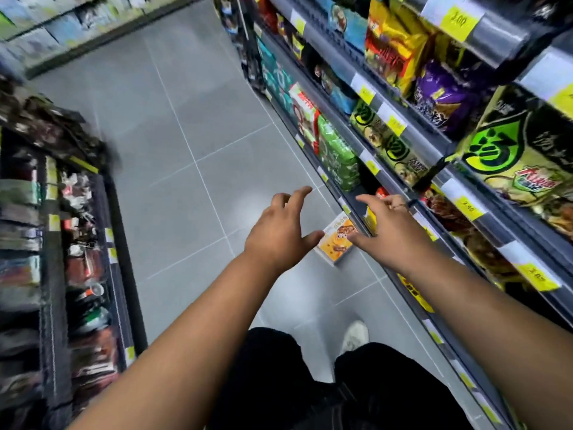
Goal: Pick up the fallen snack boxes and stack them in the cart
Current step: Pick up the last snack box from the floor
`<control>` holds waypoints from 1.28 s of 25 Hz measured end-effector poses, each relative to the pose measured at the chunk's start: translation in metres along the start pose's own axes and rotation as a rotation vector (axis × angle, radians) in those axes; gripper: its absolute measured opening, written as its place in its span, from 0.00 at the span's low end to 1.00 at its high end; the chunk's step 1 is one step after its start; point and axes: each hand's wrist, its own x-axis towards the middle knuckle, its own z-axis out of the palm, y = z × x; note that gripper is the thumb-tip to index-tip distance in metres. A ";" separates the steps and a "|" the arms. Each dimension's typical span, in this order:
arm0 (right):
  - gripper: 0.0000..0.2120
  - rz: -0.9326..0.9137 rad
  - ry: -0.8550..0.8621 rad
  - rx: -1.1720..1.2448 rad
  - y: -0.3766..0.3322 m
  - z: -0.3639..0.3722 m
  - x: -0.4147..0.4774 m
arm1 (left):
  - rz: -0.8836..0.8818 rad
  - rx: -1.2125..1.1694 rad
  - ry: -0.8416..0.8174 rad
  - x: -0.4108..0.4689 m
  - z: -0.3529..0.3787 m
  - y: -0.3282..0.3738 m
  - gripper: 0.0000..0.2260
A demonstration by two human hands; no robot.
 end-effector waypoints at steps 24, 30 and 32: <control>0.44 0.875 0.263 0.274 0.125 0.343 0.252 | 0.530 0.194 -0.454 0.336 0.298 -0.205 0.37; 0.48 0.885 0.191 0.263 0.254 0.501 0.329 | 0.474 0.258 -0.465 0.398 0.503 -0.277 0.39; 0.51 0.876 0.167 0.238 0.295 0.540 0.354 | 0.465 0.231 -0.497 0.421 0.562 -0.290 0.40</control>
